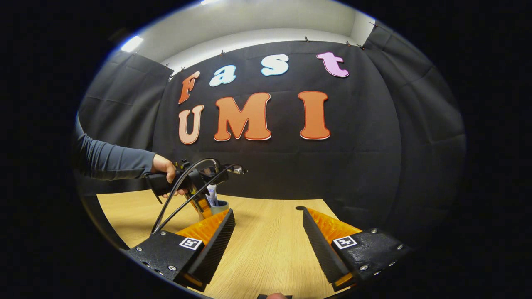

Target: Put the toothbrush and toothpaste on the desktop into the cup, then pick up the cup and place it on the coaster on the desktop.

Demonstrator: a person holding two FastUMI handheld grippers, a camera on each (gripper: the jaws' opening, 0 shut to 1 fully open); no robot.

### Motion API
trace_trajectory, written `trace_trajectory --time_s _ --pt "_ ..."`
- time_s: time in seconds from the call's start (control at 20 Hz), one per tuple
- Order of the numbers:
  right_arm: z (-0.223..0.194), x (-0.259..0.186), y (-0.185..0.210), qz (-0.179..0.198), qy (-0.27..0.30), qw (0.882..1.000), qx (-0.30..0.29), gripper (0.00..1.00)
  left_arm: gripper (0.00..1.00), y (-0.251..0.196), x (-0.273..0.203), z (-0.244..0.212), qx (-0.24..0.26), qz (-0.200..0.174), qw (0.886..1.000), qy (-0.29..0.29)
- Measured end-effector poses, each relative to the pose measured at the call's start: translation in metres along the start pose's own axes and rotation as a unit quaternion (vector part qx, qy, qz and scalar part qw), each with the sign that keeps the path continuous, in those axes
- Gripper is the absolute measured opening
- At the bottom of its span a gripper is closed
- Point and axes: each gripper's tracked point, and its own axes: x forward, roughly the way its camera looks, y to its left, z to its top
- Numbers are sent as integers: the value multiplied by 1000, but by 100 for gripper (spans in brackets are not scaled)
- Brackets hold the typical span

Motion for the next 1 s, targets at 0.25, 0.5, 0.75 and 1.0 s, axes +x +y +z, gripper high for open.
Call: trace_trajectory --time_s 0.25,0.5,0.75,1.0 --pt "9 7 12 2 -8 1000 4 99 81 23 -9 19 19 -14 995 -95" --pt "22 19 27 -10 -13 1000 -6 98 100 39 -40 24 27 -8 976 -217" --pt "34 31 56 -11 -21 1000 4 99 99 65 -106 33 12 47 930 -365" --pt "45 44 94 3 -30 999 -14 98 100 86 -178 2 -32 107 872 -476"
